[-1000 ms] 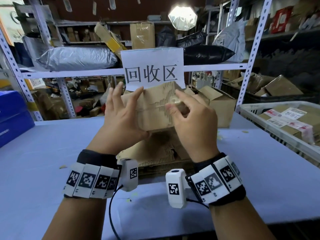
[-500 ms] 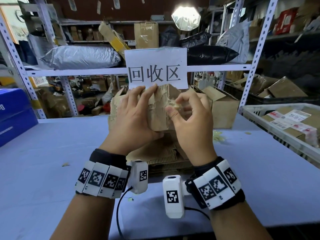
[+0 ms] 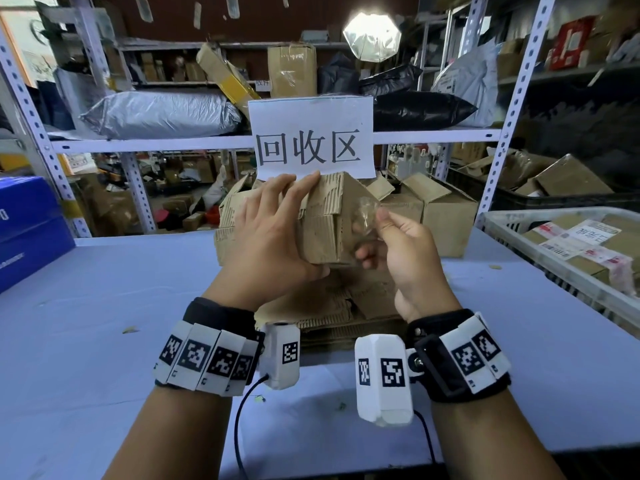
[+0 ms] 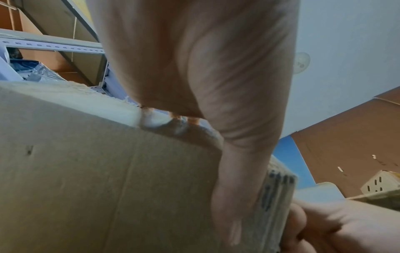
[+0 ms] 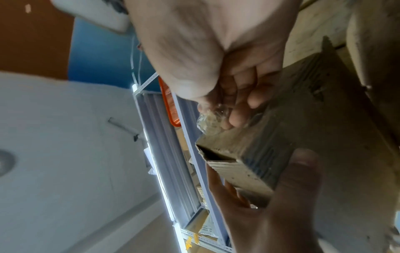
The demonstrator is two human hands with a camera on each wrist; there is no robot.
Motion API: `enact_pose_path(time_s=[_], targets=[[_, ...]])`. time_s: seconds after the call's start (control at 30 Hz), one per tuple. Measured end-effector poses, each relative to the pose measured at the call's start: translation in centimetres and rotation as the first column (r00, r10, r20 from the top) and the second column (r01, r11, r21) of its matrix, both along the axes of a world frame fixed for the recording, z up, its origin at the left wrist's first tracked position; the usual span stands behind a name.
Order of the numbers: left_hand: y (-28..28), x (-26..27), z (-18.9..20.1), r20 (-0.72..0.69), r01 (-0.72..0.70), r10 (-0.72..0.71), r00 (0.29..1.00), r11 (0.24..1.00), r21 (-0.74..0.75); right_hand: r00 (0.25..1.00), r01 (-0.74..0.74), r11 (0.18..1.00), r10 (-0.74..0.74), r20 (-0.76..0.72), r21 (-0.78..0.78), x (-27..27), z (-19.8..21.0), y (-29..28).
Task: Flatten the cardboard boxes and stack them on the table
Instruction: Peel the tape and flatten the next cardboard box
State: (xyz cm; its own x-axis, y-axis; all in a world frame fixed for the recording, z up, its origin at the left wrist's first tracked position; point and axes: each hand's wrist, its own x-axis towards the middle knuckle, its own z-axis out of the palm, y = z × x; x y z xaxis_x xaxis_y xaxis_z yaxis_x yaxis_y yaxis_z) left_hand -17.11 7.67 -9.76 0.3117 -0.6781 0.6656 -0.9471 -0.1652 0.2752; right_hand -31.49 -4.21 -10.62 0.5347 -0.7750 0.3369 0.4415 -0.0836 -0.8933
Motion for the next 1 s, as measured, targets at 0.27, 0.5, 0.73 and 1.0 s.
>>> enact_pose_path(time_s=[0.27, 0.5, 0.73, 1.0], targets=[[-0.1, -0.4, 0.0, -0.013, -0.010, 0.010, 1.000, 1.000, 0.005, 0.997, -0.068, 0.996, 0.065, -0.049, -0.066, -0.2, 0.0, 0.0], [0.1, 0.0, 0.2, -0.041, -0.011, 0.010, 0.999, 1.000, -0.022, 1.000, -0.012, 0.999, 0.011, -0.011, -0.049, 0.1, -0.2, -0.1], [0.4, 0.8, 0.2, -0.054, -0.009, 0.007, 0.999, 0.999, -0.030, 1.000, -0.013, 0.999, 0.012, 0.028, 0.044, 0.0, 0.2, -0.2], [0.5, 0.6, 0.3, -0.049, -0.007, 0.006, 0.999, 1.000, -0.016, 0.999, -0.002, 1.000, 0.003, -0.043, 0.031, 0.2, -0.2, -0.6]])
